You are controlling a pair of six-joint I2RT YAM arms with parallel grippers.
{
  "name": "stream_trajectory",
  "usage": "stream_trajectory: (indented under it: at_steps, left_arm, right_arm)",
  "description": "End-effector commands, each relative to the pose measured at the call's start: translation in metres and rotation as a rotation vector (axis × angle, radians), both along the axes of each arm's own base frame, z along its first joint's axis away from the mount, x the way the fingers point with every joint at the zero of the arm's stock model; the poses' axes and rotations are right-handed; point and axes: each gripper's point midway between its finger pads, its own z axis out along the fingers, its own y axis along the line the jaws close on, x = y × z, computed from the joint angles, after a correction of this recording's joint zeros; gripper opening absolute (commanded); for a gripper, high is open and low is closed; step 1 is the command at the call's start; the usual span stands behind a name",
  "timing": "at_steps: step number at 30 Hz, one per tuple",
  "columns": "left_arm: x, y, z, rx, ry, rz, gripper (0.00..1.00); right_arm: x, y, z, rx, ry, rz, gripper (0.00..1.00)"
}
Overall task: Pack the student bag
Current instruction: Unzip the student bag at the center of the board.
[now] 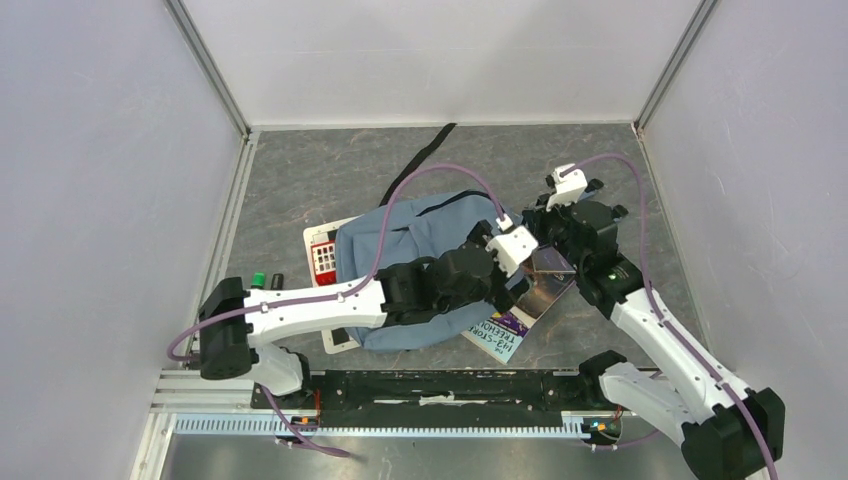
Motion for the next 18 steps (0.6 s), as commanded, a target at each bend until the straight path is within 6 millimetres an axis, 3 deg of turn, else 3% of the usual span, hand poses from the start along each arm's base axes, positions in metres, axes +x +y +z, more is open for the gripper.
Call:
stream_trajectory:
  at_steps: [1, 7, 11, 12, 14, 17, 18]
  left_arm:
    - [0.025, -0.022, 0.027, -0.178, 0.052, 0.213, 0.99]
    - [0.051, -0.023, 0.002, -0.1, 0.024, 0.389, 1.0]
    - [0.057, -0.019, -0.014, -0.096, 0.015, 0.451, 1.0]
    - [0.059, -0.018, -0.015, -0.091, 0.011, 0.46, 0.96]
    - [0.061, -0.017, -0.015, -0.088, 0.003, 0.472, 0.75]
    - [0.061, -0.015, -0.002, -0.101, -0.013, 0.469, 0.29]
    - [0.061, -0.013, 0.006, -0.103, -0.027, 0.46, 0.19]
  right_arm:
    - [-0.004, 0.002, 0.049, 0.022, -0.093, 0.038, 0.0]
    - [-0.011, -0.001, 0.079, 0.026, -0.141, 0.04, 0.0]
    - [-0.014, -0.003, 0.09, 0.036, -0.167, 0.04, 0.0]
    - [-0.014, -0.002, 0.092, 0.037, -0.17, 0.041, 0.0]
    - [-0.015, -0.003, 0.094, 0.034, -0.176, 0.041, 0.0]
    - [-0.016, -0.005, 0.095, 0.026, -0.178, 0.035, 0.0]
    - [-0.016, -0.007, 0.097, 0.023, -0.183, 0.025, 0.0]
